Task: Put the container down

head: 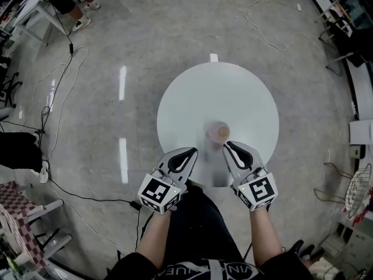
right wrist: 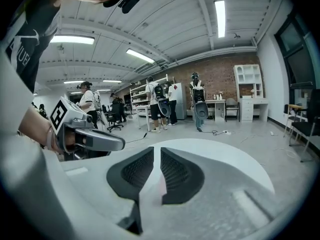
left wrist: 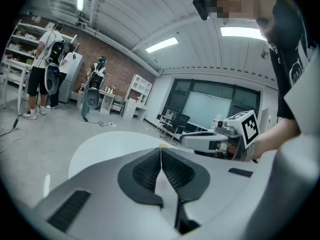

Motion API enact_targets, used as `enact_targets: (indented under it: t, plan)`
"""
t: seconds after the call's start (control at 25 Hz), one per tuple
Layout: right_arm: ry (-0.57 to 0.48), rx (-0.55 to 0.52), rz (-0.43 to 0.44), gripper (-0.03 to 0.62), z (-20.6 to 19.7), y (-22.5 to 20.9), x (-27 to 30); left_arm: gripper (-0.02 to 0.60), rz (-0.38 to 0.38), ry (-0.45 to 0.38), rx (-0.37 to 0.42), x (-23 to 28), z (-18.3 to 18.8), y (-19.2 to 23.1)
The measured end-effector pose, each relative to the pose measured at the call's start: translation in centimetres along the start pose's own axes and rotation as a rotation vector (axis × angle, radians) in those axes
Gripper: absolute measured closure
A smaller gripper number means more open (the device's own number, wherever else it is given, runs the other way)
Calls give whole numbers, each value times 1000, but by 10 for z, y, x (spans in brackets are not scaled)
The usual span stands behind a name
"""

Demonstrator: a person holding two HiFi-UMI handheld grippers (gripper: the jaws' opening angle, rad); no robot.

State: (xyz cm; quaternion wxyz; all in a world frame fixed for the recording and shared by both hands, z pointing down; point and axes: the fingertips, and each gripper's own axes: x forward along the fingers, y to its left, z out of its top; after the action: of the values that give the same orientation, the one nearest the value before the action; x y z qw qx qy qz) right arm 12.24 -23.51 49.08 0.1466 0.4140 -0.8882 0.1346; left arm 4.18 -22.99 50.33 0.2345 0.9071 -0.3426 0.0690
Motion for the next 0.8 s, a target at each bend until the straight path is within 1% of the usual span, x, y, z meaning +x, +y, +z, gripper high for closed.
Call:
enact_targets:
  t: [0.28, 0.48, 0.8]
  plan:
    - [-15, 5, 14, 563, 18, 10, -11, 568, -15, -20, 1, -5, 18, -11]
    - [-26, 0, 28, 585, 29, 17, -17, 568, -14, -32, 22, -11, 30, -14]
    - [-38, -14, 51, 586, 53, 34, -26, 568, -21, -66, 49, -21, 59, -19]
